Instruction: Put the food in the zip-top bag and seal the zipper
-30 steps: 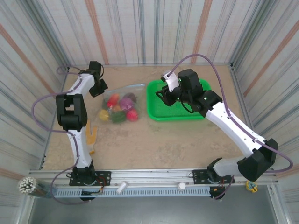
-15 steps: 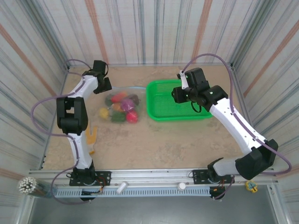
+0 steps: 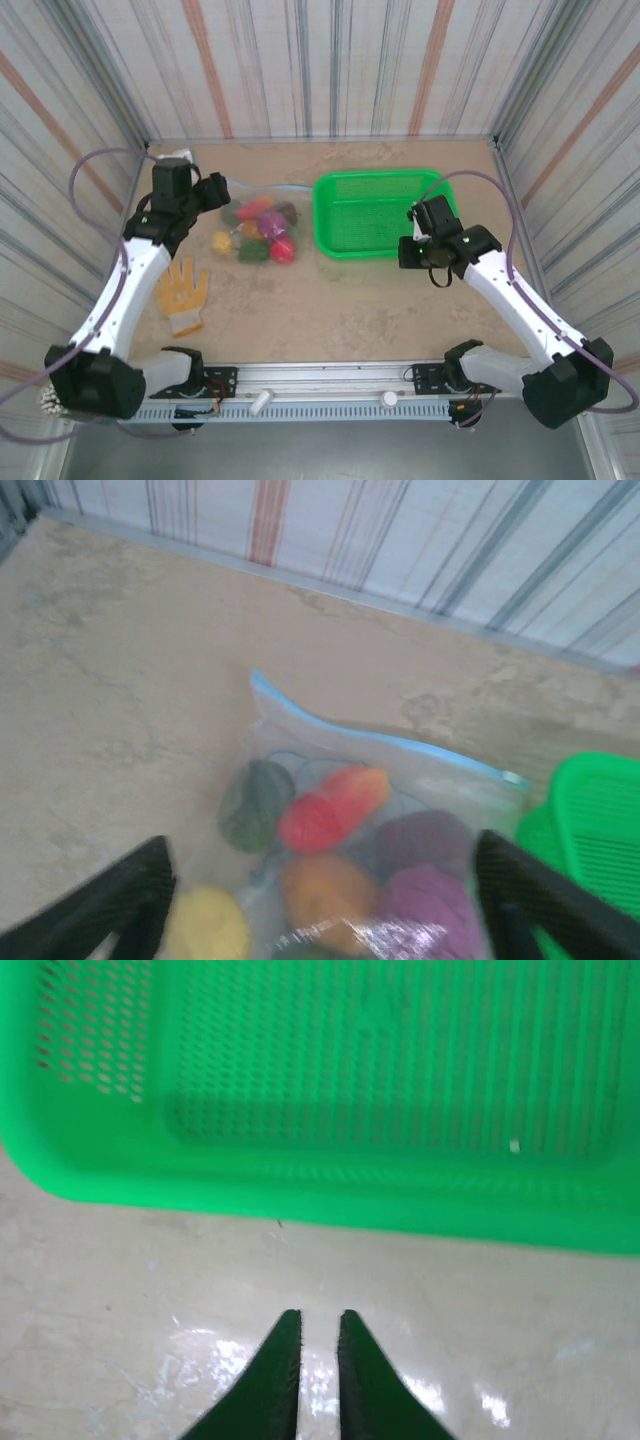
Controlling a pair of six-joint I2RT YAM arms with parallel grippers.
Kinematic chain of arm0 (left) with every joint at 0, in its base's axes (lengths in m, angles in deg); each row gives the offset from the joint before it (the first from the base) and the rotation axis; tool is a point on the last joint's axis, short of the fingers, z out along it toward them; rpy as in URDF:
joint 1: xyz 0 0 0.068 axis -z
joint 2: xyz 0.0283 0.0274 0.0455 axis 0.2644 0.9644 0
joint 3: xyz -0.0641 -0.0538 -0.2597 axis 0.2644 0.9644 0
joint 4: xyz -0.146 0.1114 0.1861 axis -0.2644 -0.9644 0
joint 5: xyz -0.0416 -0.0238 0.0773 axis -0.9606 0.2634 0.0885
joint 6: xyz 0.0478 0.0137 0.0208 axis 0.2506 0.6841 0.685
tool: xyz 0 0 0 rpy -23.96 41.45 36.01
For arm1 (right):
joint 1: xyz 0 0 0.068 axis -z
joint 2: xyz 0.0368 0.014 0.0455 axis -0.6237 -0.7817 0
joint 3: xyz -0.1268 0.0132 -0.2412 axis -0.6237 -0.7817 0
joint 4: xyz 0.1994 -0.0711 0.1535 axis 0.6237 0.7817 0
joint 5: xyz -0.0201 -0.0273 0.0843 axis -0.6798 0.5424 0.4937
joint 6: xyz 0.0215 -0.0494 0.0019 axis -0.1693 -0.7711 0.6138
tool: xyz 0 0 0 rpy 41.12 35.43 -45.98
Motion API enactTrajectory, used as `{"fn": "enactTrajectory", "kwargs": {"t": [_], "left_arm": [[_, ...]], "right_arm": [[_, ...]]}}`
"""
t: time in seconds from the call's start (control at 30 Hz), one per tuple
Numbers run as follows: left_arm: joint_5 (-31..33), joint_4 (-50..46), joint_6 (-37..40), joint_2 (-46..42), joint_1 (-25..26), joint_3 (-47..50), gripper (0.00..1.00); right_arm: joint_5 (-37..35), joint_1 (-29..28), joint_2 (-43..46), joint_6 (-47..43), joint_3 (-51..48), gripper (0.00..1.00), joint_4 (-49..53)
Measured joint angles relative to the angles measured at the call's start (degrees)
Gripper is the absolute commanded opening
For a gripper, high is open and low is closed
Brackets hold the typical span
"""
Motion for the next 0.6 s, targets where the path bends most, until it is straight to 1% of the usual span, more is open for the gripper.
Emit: {"fn": "enactTrajectory", "kwargs": {"t": [0.07, 0.17, 0.23, 0.27, 0.37, 0.47, 0.6], "left_arm": [[-2.62, 0.20, 0.50, -4.02, 0.00, 3.02, 0.99], [-6.05, 1.51, 1.90, -8.68, 0.00, 6.84, 0.99], [-6.86, 1.79, 2.05, -9.66, -0.04, 8.22, 0.99], [-6.93, 1.88, 2.03, -9.51, -0.22, 8.59, 0.99], [-6.86, 2.12, 2.03, -8.28, -0.68, 8.98, 0.99], [-4.90, 4.22, 1.77, -8.26, -1.51, 10.88, 0.99], [-3.48, 10.29, 2.32, -8.04, -6.34, 16.31, 0.99]], "right_arm": [[-0.22, 0.00, 2.01, 2.43, -4.13, 0.11, -0.44], [-1.03, 0.68, 2.73, 4.63, -8.39, 0.22, -1.40], [-1.75, 2.12, 1.27, 5.03, -8.79, 0.29, -3.04], [-2.43, 2.91, 0.11, 4.83, -8.79, 0.32, -5.07], [-3.32, 5.18, -4.24, 4.70, -8.92, 0.35, -12.83], [-2.69, 8.33, -9.64, 4.66, -9.42, 0.36, -22.03], [-0.85, 11.02, -17.84, 3.54, -8.57, 0.45, -32.54]]}}
